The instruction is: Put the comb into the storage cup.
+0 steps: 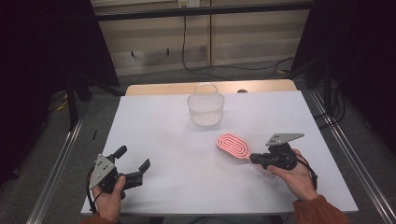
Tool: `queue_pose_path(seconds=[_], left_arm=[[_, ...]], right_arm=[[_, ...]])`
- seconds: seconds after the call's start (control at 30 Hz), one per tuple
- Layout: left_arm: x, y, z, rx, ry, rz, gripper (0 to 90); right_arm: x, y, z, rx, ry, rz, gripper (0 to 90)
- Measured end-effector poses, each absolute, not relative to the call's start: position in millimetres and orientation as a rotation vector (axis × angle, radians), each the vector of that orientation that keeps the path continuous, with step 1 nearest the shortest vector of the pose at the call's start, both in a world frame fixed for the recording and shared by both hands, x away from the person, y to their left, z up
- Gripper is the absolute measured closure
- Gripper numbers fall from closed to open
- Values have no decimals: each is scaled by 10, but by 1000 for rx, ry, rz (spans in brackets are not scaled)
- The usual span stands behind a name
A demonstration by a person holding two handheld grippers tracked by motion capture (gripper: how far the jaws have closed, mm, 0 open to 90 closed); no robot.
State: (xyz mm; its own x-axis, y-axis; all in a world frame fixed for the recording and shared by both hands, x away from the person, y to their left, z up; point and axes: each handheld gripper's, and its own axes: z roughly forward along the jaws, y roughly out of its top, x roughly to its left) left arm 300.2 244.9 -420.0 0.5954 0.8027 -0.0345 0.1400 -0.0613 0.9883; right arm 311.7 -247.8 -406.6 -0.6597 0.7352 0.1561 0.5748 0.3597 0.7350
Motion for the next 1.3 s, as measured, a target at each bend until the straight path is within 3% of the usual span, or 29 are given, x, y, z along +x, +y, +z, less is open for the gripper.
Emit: queue_pose_path(seconds=[0.13, 0.23, 0.3, 0.4, 0.53, 0.87, 1.1, 1.3], left_arm=[[3003, 2447, -4201, 1566, 817, 657, 23], [3005, 2446, -4201, 1569, 817, 658, 23], [3007, 2447, -4202, 1574, 816, 657, 23], [3006, 2447, -4201, 1574, 815, 658, 23], [3006, 2447, -4203, 1566, 823, 657, 23], [3007, 2444, -4205, 1573, 826, 662, 23], [3018, 2445, -4210, 1569, 833, 654, 23], [3020, 2446, -4211, 1570, 835, 659, 23]], right_arm=[[3113, -2482, -4032, 1154, 2385, 1218, 647], [3115, -2471, -4015, 1167, 2319, 1209, 323], [3124, -2480, -4011, 1182, 2297, 1219, 275], [3138, -2488, -4014, 1215, 2256, 1173, 92], [3155, -2509, -3989, 1245, 2241, 1164, 36], [3219, -2564, -4006, 1244, 2204, 1149, 100], [3311, -2524, -3990, 1270, 2249, 1135, 102], [3420, -2510, -3965, 1289, 2225, 1137, 54]])
